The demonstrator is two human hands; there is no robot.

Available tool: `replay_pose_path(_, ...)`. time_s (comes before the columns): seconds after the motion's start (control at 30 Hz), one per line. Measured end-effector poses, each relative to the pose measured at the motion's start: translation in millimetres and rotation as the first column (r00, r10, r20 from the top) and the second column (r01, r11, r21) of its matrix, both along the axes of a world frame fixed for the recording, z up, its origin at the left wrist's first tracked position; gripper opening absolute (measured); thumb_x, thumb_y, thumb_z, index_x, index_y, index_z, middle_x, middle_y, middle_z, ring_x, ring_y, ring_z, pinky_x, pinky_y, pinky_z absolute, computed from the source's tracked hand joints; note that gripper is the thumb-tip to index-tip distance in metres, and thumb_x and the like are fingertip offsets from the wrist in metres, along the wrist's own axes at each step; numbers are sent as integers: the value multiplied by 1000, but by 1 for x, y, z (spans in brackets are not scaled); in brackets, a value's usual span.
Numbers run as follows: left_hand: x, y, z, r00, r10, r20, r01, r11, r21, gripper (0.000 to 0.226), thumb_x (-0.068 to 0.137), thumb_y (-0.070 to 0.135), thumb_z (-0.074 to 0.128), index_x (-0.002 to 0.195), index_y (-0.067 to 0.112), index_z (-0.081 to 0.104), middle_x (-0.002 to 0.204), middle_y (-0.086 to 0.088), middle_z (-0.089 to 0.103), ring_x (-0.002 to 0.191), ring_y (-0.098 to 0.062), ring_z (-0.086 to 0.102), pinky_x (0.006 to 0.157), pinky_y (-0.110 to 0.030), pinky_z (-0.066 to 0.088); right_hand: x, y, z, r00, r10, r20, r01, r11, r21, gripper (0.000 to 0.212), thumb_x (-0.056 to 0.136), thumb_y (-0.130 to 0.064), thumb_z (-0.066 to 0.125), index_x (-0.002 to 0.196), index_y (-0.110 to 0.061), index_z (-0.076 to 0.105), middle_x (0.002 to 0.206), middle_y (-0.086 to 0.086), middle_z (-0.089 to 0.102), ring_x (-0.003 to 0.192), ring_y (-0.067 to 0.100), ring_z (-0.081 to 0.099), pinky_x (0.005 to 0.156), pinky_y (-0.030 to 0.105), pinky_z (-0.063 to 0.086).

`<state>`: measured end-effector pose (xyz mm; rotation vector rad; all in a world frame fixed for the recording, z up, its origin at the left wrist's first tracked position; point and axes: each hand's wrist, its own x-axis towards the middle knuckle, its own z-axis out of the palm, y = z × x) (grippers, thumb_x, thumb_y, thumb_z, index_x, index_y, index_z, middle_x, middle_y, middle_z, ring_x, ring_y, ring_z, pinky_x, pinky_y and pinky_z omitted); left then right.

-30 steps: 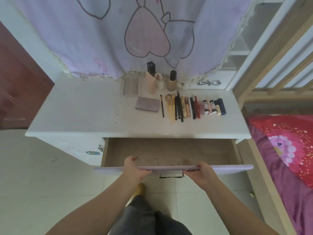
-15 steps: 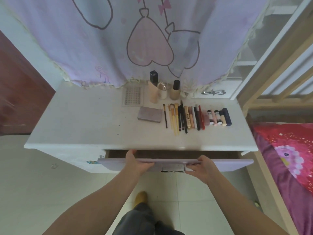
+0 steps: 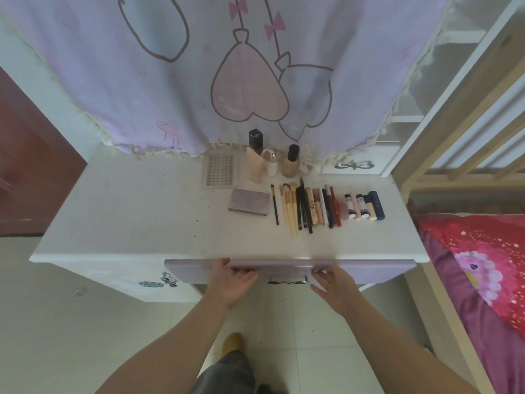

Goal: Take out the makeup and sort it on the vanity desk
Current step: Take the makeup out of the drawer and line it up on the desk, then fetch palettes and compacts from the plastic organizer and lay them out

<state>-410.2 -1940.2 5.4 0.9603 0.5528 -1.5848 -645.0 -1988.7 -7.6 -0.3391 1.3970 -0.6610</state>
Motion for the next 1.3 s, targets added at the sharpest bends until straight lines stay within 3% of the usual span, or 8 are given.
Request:
replay_pose_path(0.1,9,4,9,803,-508,311,494,860,129,22,97,11,30,108,4,47,97,-16,56,96,-30,59,83,-34,47,-8,0,18,920,248,-305,-261,965,-1,23,99,-13,40,93,-9,62,111,13,65,100,26,61,94,42,44)
replay_pose_path(0.2,19,-4,33,237,-746,622,747,549,374,22,95,14,38,83,8,55,72,-7,60,68,-21,59,61,-25,41,-4,-18,54,710,494,-501,-558,829,26,26,98,-10,43,113,2,60,118,17,64,97,28,63,84,33,50)
replay_pose_path(0.4,-3,-34,90,-367,-254,895,718,534,446,28,98,23,37,98,5,59,88,-11,62,81,-25,60,68,-30,45,24,-22,115,95,-55,-994,-938,328,-107,32,99,-28,35,111,-12,60,113,11,62,110,28,55,97,41,41)
replay_pose_path(0.57,-31,-44,98,-700,207,683,650,580,491,39,97,30,41,131,11,48,124,-7,56,114,-24,50,98,-34,38,16,0,122,-105,-302,-947,-957,290,14,52,97,-40,26,137,-16,48,143,9,46,134,28,40,108,50,30)
replay_pose_path(0.83,-60,-40,76,-785,521,335,602,514,611,50,84,43,59,123,12,59,126,-10,59,120,-26,55,98,-61,37,-16,57,99,-292,-115,-949,-765,624,159,66,97,-48,6,138,-18,48,143,13,46,132,31,44,99,67,36)
replay_pose_path(0.93,-60,-44,74,-724,613,317,641,425,639,57,88,50,38,130,14,54,131,-12,56,124,-28,51,100,-63,33,-6,70,86,-322,-13,-947,-631,748,205,63,92,-52,-1,149,-25,-2,159,10,9,146,30,6,112,65,6)
replay_pose_path(1.0,-54,-44,69,-684,661,310,649,357,672,63,90,53,29,137,15,46,138,-12,50,130,-29,45,103,-62,29,7,85,69,-299,46,-953,-545,812,211,62,90,-54,-7,143,-27,-25,159,5,-13,145,27,-15,110,60,-14)
replay_pose_path(1.3,-45,16,22,-430,848,309,603,15,798,63,94,49,22,147,15,26,149,-10,34,140,-24,28,110,-62,14,78,222,27,-30,221,-975,-70,972,223,60,96,-54,4,150,-30,-8,159,-1,-11,146,20,-13,112,58,-12)
